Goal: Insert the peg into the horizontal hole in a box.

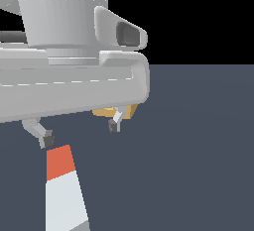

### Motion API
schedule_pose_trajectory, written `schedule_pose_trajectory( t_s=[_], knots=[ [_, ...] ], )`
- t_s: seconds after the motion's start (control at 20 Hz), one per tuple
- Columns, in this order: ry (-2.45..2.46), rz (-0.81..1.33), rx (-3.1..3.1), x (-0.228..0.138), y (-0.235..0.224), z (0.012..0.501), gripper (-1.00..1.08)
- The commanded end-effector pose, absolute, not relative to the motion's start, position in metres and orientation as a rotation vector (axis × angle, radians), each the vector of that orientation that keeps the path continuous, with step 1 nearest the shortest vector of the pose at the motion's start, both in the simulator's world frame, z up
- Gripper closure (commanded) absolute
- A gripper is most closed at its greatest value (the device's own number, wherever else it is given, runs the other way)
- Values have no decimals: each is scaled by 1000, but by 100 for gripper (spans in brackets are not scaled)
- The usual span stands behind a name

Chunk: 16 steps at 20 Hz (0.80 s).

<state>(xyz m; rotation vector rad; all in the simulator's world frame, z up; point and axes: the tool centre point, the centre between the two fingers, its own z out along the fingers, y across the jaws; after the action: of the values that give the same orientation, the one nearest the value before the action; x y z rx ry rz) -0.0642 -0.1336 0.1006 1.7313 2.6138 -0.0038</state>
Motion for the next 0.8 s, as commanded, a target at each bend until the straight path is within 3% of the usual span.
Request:
schedule_pose_trajectory(
  t_s=[0.0, 0.75],
  knots=[
    [2643, -2, 1689, -68, -149, 93, -92],
    [2726, 0, 1562, -72, -197, 70, -92]
  ],
)
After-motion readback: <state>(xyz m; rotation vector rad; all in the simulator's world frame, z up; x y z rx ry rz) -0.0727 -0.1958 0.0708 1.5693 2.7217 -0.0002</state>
